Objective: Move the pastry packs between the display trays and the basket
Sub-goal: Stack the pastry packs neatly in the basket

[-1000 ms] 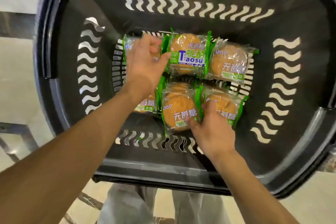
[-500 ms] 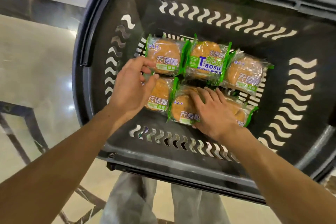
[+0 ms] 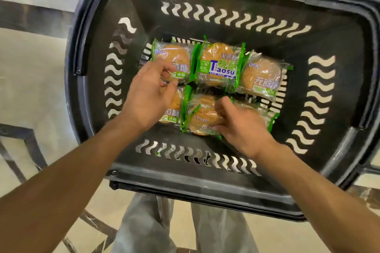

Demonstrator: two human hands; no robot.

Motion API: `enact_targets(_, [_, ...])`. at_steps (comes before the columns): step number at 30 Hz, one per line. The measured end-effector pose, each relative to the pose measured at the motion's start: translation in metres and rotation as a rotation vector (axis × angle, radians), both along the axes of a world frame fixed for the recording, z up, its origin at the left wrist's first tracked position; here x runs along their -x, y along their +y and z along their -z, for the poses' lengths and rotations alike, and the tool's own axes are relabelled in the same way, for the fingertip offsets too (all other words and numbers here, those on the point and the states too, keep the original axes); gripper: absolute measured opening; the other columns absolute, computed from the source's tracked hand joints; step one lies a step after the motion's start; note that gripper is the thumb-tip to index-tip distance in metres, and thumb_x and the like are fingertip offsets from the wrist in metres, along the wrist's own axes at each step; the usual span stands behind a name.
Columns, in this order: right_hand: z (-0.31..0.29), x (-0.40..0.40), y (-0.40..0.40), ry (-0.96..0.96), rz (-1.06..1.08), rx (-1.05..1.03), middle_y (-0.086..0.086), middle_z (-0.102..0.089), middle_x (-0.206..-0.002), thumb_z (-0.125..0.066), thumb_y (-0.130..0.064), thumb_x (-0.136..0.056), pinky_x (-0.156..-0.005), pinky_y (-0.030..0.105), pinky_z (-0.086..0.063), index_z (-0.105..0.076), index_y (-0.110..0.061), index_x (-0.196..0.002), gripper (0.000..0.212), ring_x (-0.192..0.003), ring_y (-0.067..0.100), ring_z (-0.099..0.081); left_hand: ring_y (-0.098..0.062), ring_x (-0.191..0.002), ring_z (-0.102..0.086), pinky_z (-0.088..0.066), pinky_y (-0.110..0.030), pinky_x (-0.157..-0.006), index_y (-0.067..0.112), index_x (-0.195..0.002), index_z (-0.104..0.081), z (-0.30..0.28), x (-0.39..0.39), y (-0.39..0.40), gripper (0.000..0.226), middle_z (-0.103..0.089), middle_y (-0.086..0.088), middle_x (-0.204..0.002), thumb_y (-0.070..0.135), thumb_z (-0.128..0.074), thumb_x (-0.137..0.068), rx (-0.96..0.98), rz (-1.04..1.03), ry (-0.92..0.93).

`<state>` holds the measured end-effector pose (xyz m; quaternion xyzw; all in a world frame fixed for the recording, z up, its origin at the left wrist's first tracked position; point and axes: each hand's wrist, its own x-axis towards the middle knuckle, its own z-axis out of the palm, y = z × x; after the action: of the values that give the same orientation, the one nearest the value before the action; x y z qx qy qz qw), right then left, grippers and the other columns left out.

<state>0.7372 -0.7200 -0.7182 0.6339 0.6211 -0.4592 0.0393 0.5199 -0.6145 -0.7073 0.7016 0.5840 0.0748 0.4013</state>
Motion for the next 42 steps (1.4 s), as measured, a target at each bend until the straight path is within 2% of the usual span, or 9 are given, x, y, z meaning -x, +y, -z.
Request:
enact_targets(5, [-0.037,-0.059,-0.001,0.102,0.465,-0.093,-0.005,-0.065,-0.102,-0.082,-0.026,-0.083,-0.081,0.046,-0.053,-0.043,-0.023,-0.120,0.054,-0.087,0.022,-0.065,-0.026,-0.124,-0.048,-0.042,-0.049,-0.106,0.018,-0.141,-0.047,0.009,-0.054,0.034,0.053,-0.050,-0.007,-0.134,0.035,-0.065,-0.094,-0.018,0.400,0.227])
enact_targets(9, [-0.059,-0.086,-0.001,0.158,0.720,-0.185,-0.015,-0.064,-0.095,-0.085,-0.028,-0.079,-0.082,0.045,-0.054,-0.045,-0.033,-0.115,0.054,-0.085,0.006,-0.064,-0.034,-0.142,-0.032,-0.030,-0.048,-0.114,0.014,-0.157,-0.025,0.027,-0.110,0.061,0.087,-0.035,-0.014,-0.154,0.049,-0.066,-0.089,-0.053,0.751,0.464])
enact_targets(13, [-0.066,-0.089,-0.008,0.311,0.874,-0.200,-0.006,-0.069,-0.100,-0.085,-0.022,-0.080,-0.081,0.049,-0.058,-0.048,-0.031,-0.114,0.051,-0.093,0.013,-0.070,-0.037,-0.141,-0.034,-0.030,-0.050,-0.114,0.014,-0.156,-0.021,0.045,-0.140,0.071,0.103,-0.036,-0.017,-0.153,0.058,-0.075,-0.080,0.018,0.852,0.713])
enact_targets(18, [-0.070,-0.075,-0.021,0.489,1.065,-0.139,0.003,-0.074,-0.102,-0.085,-0.009,-0.078,-0.078,0.041,-0.061,-0.051,-0.024,-0.111,0.050,-0.092,0.019,-0.073,-0.038,-0.130,-0.042,-0.037,-0.049,-0.106,0.014,-0.147,-0.032,0.041,-0.141,0.063,0.090,-0.043,-0.020,-0.141,0.051,-0.078,-0.079,-0.077,0.836,0.739])
enact_targets(24, [-0.108,-0.062,-0.019,0.616,1.205,-0.068,0.005,-0.076,-0.101,-0.078,0.000,-0.080,-0.070,0.025,-0.059,-0.051,-0.010,-0.116,0.046,-0.090,0.019,-0.075,-0.030,-0.106,-0.056,-0.047,-0.043,-0.084,0.015,-0.128,-0.050,-0.007,-0.101,0.048,0.066,-0.053,-0.009,-0.114,0.052,-0.077,-0.080,0.011,0.549,0.487])
enact_targets(27, [-0.154,-0.057,-0.011,0.599,1.204,-0.088,-0.001,-0.077,-0.096,-0.078,0.000,-0.080,-0.065,0.019,-0.056,-0.054,-0.015,-0.111,0.042,-0.084,0.011,-0.074,-0.023,-0.090,-0.058,-0.044,-0.037,-0.075,0.023,-0.112,-0.055,-0.073,-0.073,0.036,0.057,-0.061,0.002,-0.096,0.057,-0.081,-0.074,0.167,0.189,0.318])
enact_targets(30, [-0.232,-0.047,0.006,0.600,1.160,-0.123,-0.009,-0.076,-0.090,-0.078,-0.001,-0.080,-0.060,0.013,-0.052,-0.056,-0.019,-0.110,0.041,-0.075,0.002,-0.071,-0.015,-0.082,-0.065,-0.051,-0.034,-0.077,0.031,-0.100,-0.060,-0.165,-0.037,0.018,0.052,-0.069,0.012,-0.086,0.056,-0.089,-0.065,0.282,-0.219,0.049])
enact_targets(35, [-0.396,-0.016,0.047,0.680,0.953,-0.251,-0.004,-0.078,-0.092,-0.081,-0.005,-0.075,-0.064,0.019,-0.056,-0.055,-0.014,-0.112,0.046,-0.078,0.011,-0.073,-0.019,-0.087,-0.072,-0.059,-0.046,-0.086,0.019,-0.103,-0.066,-0.358,0.011,0.000,0.051,-0.077,-0.001,-0.095,0.033,-0.095,-0.063,0.201,-0.582,-0.350])
enact_targets(42, [-0.587,0.106,0.066,0.865,0.657,-0.319,0.006,-0.077,-0.100,-0.078,-0.007,-0.080,-0.075,0.032,-0.059,-0.054,-0.018,-0.115,0.045,-0.090,0.026,-0.073,0.000,-0.070,-0.069,-0.052,-0.015,-0.062,0.018,-0.096,-0.063,-0.582,0.116,-0.041,0.033,-0.076,0.012,-0.080,0.013,-0.085,-0.071,-0.104,-0.887,-0.636])
